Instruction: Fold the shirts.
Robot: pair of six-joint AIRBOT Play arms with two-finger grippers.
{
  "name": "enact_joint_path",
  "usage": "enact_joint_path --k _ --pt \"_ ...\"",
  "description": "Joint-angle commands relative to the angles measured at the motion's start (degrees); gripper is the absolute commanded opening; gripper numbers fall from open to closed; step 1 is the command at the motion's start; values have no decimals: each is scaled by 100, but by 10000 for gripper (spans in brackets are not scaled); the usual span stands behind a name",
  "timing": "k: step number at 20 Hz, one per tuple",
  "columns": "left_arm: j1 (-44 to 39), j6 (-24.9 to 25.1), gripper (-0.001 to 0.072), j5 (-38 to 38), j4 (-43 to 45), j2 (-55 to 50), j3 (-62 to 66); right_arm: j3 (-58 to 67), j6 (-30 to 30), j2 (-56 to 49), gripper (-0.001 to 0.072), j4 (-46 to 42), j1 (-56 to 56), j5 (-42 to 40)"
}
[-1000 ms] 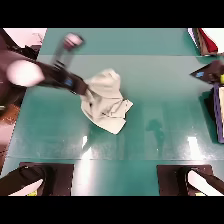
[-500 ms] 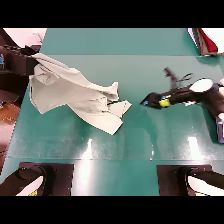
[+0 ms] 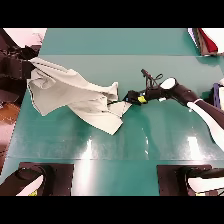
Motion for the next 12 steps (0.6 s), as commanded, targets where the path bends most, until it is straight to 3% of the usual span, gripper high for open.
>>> enact_joint_path --k 1,8,12 --pt "7 0 25 -37 -7 4 7 752 -17 -404 386 186 -111 511" --pt "7 0 25 -52 -26 4 7 1797 37 -1438 386 997 -125 1274" --pt "7 0 25 -87 -26 4 7 1845 70 -1687 387 1010 -127 1217"
